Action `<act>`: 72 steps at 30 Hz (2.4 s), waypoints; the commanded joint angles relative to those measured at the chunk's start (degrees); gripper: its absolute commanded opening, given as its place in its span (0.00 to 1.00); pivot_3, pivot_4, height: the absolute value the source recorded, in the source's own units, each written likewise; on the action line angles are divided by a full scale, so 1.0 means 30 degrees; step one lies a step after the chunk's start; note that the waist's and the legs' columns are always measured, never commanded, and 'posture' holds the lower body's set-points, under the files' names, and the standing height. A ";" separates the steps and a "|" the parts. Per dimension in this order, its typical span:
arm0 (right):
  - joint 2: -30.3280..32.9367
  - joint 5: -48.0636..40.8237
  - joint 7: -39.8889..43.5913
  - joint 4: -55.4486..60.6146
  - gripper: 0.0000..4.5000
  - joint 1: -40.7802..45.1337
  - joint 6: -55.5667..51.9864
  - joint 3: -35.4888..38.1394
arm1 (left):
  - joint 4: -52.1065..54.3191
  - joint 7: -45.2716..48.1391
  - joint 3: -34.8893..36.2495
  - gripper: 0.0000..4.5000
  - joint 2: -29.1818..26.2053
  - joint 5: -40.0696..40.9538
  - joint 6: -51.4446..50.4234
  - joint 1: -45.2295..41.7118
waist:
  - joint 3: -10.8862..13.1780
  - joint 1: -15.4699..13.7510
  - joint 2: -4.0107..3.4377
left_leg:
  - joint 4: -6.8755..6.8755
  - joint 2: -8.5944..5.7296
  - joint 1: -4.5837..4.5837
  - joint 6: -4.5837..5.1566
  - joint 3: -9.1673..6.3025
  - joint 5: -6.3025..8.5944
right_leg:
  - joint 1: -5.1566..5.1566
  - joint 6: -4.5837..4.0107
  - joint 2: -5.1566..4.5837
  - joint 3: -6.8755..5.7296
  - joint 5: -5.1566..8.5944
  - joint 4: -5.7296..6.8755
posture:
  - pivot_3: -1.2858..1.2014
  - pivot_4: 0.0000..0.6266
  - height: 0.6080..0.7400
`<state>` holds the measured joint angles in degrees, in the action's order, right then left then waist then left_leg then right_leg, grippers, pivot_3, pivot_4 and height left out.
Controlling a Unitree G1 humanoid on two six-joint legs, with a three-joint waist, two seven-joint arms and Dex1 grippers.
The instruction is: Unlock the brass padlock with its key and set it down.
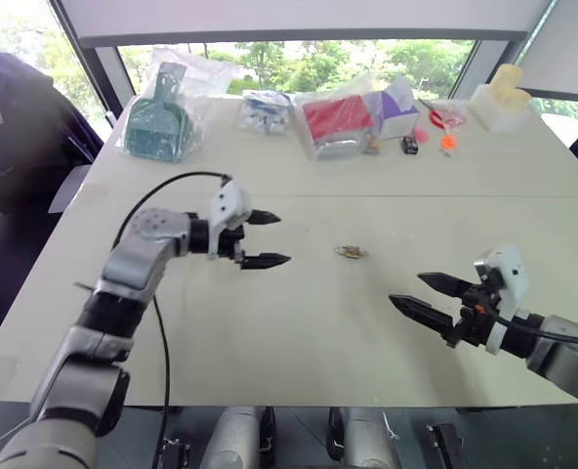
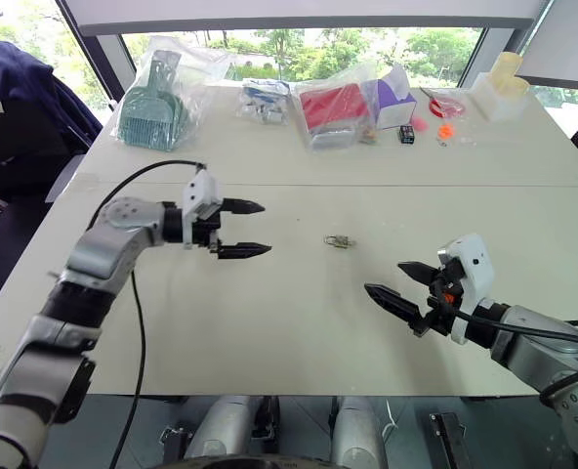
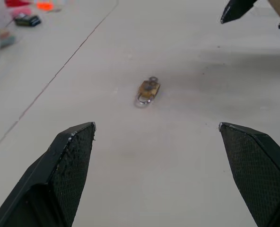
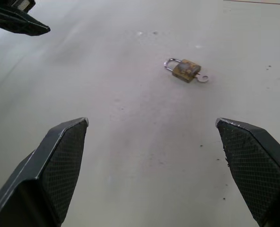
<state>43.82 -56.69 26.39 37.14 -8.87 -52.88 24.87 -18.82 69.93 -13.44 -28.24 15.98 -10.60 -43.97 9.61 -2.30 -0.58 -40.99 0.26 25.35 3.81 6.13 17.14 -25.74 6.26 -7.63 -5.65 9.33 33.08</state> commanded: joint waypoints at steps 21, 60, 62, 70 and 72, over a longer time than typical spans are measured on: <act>-0.1622 -0.2824 -1.2613 0.7621 1.00 -1.0803 0.8898 -0.3021 | -1.9927 -0.4969 -0.0496 0.97 1.0534 -0.8111 0.7085 -0.8289 | 0.0038 -0.0032 0.0092 | -0.0022 0.0003 -0.0002 0.0084 0.0000 0.0041 | 0.0046 0.0026 -0.0016 -0.0007 -0.0004 -0.0040 | 0.52 0.24 0.96; 0.2415 -0.6231 -1.6318 0.5989 1.00 -0.6029 1.5082 -0.6671 | -1.6124 0.1212 0.3389 0.25 0.9272 -0.5498 0.8859 -0.8581 | -0.0090 0.0014 0.0328 | -0.0003 0.0056 -0.0049 0.0076 -0.0001 0.0043 | 0.0082 0.0008 0.0017 -0.0009 -0.0002 -0.0076 | 0.52 0.24 0.96; 0.1705 -0.7133 -1.5748 0.4806 1.00 -0.4029 1.4570 -0.6742 | -1.3995 0.2440 0.3764 0.25 0.9158 -0.4305 0.8138 -0.8147 | -0.0089 -0.0019 0.0329 | -0.0026 0.0050 -0.0026 0.0079 0.0004 0.0041 | 0.0079 0.0005 0.0013 -0.0014 -0.0003 -0.0078 | 0.52 0.24 0.96; -0.2409 -1.0182 -1.4326 0.1738 1.00 0.1548 1.3405 -0.6516 | -0.3389 0.1572 0.2677 0.25 0.8343 -0.2700 0.4330 -0.4278 | -0.0083 0.0027 0.0275 | -0.0039 0.0032 -0.0033 0.0091 -0.0001 0.0041 | 0.0092 0.0003 0.0008 -0.0009 -0.0006 -0.0031 | 0.52 0.24 0.96; -0.3175 -1.0746 -1.4116 0.1399 1.00 0.2381 1.3148 -0.6385 | -0.1998 0.0986 0.2433 0.25 0.8110 -0.2656 0.3969 -0.3626 | -0.0082 0.0003 0.0269 | -0.0050 0.0031 -0.0038 0.0087 -0.0005 0.0037 | 0.0090 0.0003 0.0010 -0.0010 -0.0006 0.0005 | 0.52 0.24 0.96</act>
<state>35.10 -87.01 -17.05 40.77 -3.02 -13.27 3.94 -29.65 74.44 -5.57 -3.91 6.84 1.99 -54.48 9.36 -2.29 0.23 -41.15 0.35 25.23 4.07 6.11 17.25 -25.47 6.27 -7.60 -5.68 9.31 33.10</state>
